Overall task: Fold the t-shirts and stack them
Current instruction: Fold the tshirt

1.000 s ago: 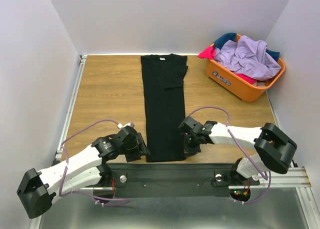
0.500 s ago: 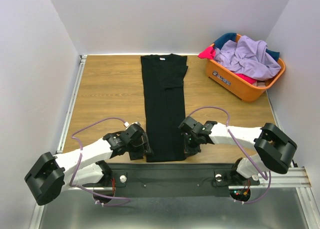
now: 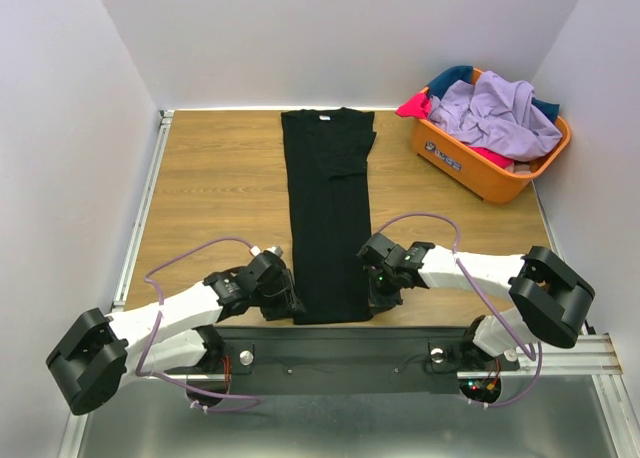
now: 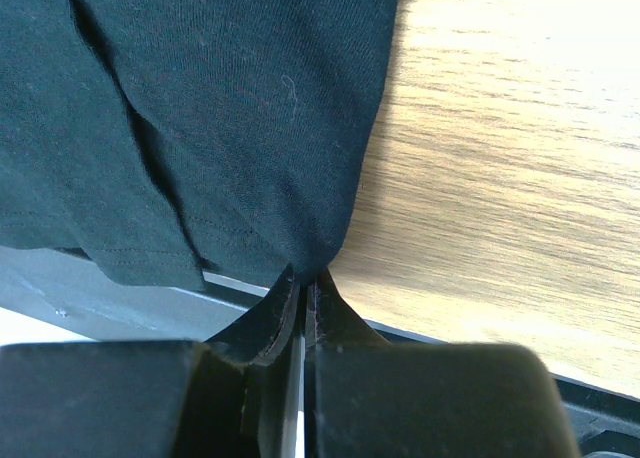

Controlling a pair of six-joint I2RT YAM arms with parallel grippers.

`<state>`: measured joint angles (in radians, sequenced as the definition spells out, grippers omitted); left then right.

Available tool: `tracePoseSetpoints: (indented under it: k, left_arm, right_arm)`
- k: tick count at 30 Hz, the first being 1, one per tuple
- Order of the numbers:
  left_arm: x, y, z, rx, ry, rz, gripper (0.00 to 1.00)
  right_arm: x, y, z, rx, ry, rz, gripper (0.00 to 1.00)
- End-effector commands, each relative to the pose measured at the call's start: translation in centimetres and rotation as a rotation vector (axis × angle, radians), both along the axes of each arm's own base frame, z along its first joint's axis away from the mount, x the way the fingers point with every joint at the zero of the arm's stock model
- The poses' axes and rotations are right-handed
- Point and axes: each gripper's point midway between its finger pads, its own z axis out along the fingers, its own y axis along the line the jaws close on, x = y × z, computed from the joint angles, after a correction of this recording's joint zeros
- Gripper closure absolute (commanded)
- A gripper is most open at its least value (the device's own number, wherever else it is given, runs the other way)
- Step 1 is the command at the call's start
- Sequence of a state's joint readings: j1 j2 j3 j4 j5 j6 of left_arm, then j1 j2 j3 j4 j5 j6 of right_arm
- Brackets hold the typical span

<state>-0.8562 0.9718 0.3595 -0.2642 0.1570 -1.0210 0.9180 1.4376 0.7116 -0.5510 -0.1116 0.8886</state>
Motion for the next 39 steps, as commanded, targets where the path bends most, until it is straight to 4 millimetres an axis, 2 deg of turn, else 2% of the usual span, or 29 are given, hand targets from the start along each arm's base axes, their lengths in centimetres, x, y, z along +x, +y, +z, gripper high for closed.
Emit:
tracePoseSetpoints:
  k: [1,4,7,8,11,14,18,20,23,26,27,32,34,35,37,39]
  left_arm:
    - [-0.7,0.6,-0.9,0.005,0.002,-0.019,0.54]
    - [-0.6,0.3,-0.8,-0.009,-0.008,-0.029,0.64]
    - [-0.5,0.4,-0.7,-0.002,-0.017,-0.036,0.8]
    - [-0.5,0.5,-0.7,0.003,-0.016,-0.035,0.88]
    - [-0.5,0.7,-0.5,0.008,-0.023,-0.031,1.0]
    - [-0.7,0.9,-0.2,0.01,-0.014,-0.018,1.0]
    - [-0.5,0.9,1.4,-0.03,-0.04,0.009,1.0]
    - [-0.3,0.5,2.6,-0.07,-0.051,0.026,1.0]
    - [0.8,-0.5,5.8,-0.136,-0.112,0.045,1.0]
    - [1.6,-0.6,6.9,-0.117,-0.137,0.047,1.0]
    - [2.1,-1.1,7.6,-0.12,-0.151,0.039,1.0]
    - [4.3,-2.9,9.5,-0.119,-0.195,0.023,1.0]
    - [6.0,-3.1,10.0,-0.073,-0.223,0.03,1.0]
    - [6.6,-3.0,9.5,-0.042,-0.217,0.034,1.0]
    - [8.4,-2.9,10.2,-0.033,-0.241,0.06,1.0]
    - [10.0,-3.1,10.3,-0.031,-0.252,0.063,1.0]
  right_arm:
    - [0.2,-1.5,-0.2,-0.081,-0.024,-0.016,0.96]
    - [0.4,-1.3,-0.1,-0.078,-0.029,-0.025,0.96]
    - [0.5,-1.2,0.1,-0.071,-0.034,-0.027,0.96]
    - [0.6,-1.2,0.2,-0.069,-0.037,-0.029,0.96]
    - [0.7,-1.1,0.6,-0.058,-0.045,-0.035,0.98]
    - [0.8,-1.1,1.3,-0.042,-0.063,-0.046,1.0]
    - [1.0,-1.1,2.4,-0.027,-0.081,-0.058,1.0]
    - [1.2,-0.8,3.4,-0.006,-0.099,-0.065,1.0]
    - [2.5,0.0,5.8,0.021,-0.153,-0.075,1.0]
    - [3.6,0.5,7.4,0.034,-0.19,-0.083,1.0]
    - [4.3,1.0,8.3,0.044,-0.208,-0.086,1.0]
    - [6.9,1.9,10.0,0.044,-0.264,-0.1,1.0]
    - [8.4,1.8,10.2,0.034,-0.276,-0.114,1.0]
    - [8.9,1.7,10.1,0.027,-0.281,-0.117,1.0]
    - [10.5,1.1,9.7,0.0,-0.281,-0.119,1.0]
    - [12.4,0.9,10.2,-0.001,-0.294,-0.136,1.0]
